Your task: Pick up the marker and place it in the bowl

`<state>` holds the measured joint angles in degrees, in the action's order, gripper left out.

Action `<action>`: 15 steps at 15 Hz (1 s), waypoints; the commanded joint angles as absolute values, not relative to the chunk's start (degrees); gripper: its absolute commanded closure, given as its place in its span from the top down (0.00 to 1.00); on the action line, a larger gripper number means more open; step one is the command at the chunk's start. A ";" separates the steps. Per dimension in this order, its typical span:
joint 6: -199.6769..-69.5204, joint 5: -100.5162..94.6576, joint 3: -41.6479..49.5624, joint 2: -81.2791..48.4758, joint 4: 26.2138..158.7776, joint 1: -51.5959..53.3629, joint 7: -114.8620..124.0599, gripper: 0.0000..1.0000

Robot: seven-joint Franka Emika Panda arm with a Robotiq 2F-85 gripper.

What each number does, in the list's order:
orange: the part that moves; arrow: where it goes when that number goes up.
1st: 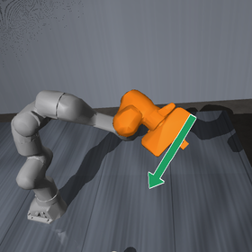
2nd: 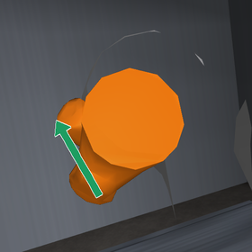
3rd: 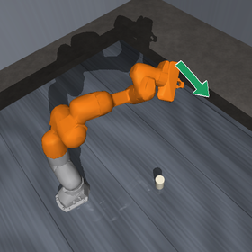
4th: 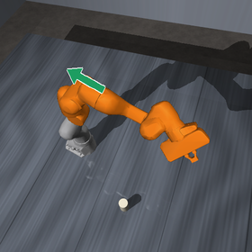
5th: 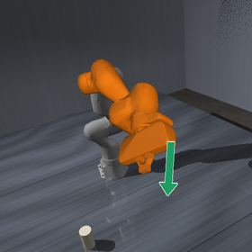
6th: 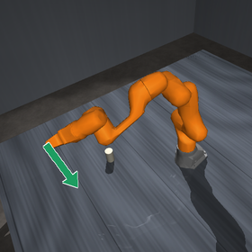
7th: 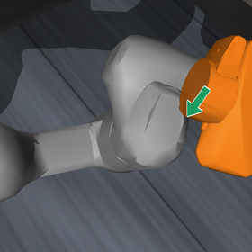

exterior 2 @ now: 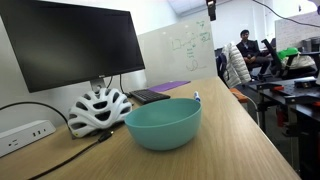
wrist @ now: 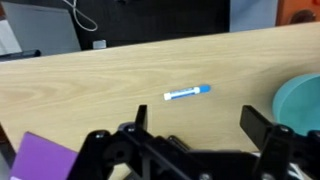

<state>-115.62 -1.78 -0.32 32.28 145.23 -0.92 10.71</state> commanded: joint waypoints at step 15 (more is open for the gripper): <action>-148.70 -13.34 3.32 -7.60 138.89 -0.41 74.66 1.00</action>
<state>-149.28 -10.74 0.43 -6.50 139.83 -3.36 64.30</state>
